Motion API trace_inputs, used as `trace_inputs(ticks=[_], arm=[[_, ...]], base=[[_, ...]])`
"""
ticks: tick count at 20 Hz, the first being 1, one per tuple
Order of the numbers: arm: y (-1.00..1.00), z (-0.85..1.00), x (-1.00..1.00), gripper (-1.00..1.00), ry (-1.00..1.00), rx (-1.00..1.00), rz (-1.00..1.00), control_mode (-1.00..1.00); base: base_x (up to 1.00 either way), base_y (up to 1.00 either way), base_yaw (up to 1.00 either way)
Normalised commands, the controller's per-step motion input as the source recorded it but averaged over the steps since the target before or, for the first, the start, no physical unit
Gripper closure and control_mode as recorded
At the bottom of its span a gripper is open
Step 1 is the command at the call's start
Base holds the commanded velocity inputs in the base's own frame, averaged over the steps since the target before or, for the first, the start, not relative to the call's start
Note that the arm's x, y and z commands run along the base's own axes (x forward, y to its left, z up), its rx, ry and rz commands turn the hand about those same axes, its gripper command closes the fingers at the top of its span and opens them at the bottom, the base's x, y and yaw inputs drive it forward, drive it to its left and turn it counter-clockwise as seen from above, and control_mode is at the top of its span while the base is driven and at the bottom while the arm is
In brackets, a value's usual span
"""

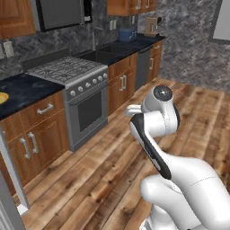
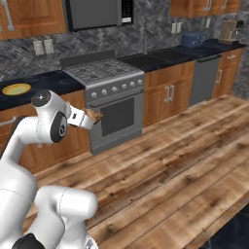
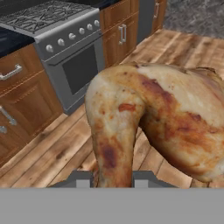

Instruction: Pick chicken drumstick from the fridge and place it on the plate on the counter.

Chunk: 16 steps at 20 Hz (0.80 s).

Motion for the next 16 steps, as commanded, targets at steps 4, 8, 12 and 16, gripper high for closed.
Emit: trace_inputs(ticks=[4, 8, 12, 16], arm=[[0.00, 0.00, 0.00, 1.00, 0.00, 0.00, 0.00, 1.00], [0.00, 0.00, 0.00, 1.00, 0.00, 0.00, 0.00, 1.00], [0.00, 0.00, 0.00, 1.00, 0.00, 0.00, 0.00, 1.00], [0.00, 0.00, 0.00, 1.00, 0.00, 0.00, 0.00, 1.00]], base=[[0.51, 0.00, 0.26], [0.48, 0.00, 0.27], [0.52, 0.00, 0.28], [0.63, 0.00, 0.26]])
